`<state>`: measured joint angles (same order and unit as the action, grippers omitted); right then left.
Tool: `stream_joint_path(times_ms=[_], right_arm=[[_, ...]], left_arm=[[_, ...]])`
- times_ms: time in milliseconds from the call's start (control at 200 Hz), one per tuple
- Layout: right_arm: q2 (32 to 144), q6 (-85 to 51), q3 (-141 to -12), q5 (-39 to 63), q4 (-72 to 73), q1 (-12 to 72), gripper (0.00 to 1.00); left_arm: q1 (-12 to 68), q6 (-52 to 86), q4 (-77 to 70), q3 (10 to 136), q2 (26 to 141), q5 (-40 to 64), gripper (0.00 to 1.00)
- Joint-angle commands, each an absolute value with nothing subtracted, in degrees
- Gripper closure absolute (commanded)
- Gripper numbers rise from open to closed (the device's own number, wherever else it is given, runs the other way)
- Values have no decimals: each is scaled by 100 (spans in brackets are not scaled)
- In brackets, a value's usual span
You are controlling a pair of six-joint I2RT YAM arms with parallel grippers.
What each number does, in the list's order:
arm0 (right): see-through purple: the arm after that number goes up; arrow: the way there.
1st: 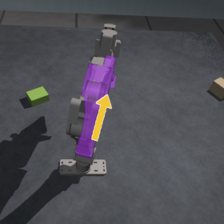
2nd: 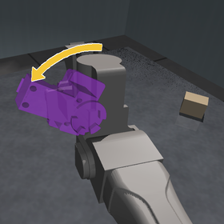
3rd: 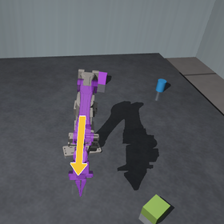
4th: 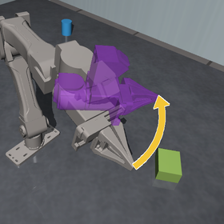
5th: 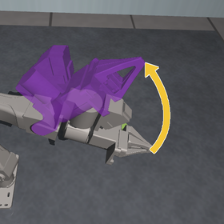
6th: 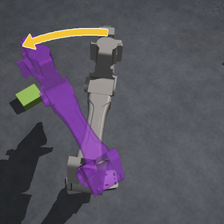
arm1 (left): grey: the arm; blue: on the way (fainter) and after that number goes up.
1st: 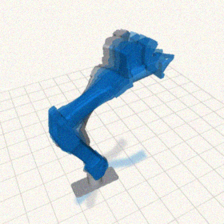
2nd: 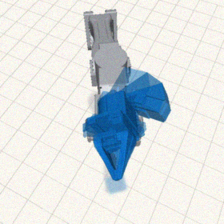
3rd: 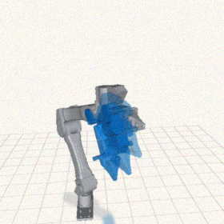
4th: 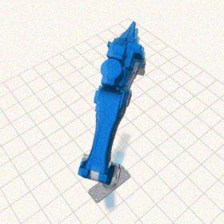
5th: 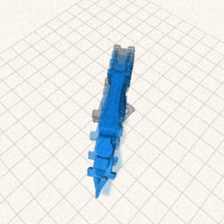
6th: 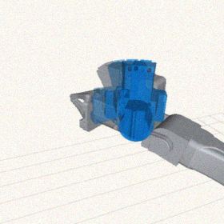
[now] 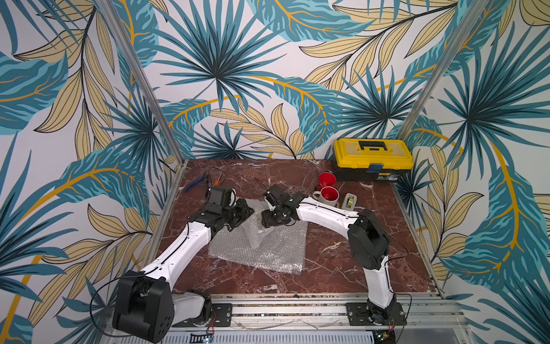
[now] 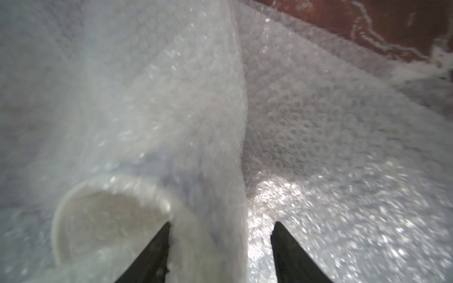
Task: Wrap mugs in bubble wrap
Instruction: Wrap the mug in bubble wrap.
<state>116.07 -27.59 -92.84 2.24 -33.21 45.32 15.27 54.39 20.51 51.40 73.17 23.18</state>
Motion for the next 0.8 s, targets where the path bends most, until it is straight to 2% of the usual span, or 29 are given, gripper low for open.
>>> stream_joint_path(times_ms=[0, 140, 335, 571, 706, 796], right_arm=[[11062, -2826, -8826, 94, -2931, 4404, 33], [10646, -2907, -8264, -37, -2512, 4386, 27], [10378, -2994, -7905, -205, -2271, 4359, 25], [10634, -2962, -8057, -75, -2366, 4351, 25], [11139, -2918, -8545, -79, -2819, 4351, 30], [11412, -2896, -8756, -54, -3007, 4347, 37]], left_arm=[[1609, 5379, 1765, 5457, 7485, 2311, 100], [1729, 5388, 1632, 5543, 7774, 2312, 100], [1882, 5362, 1608, 5651, 8158, 2305, 100], [1910, 5353, 1608, 5568, 8241, 2225, 100], [1914, 5357, 1608, 5496, 8137, 2178, 100], [1911, 5385, 1608, 5457, 8088, 2165, 100]])
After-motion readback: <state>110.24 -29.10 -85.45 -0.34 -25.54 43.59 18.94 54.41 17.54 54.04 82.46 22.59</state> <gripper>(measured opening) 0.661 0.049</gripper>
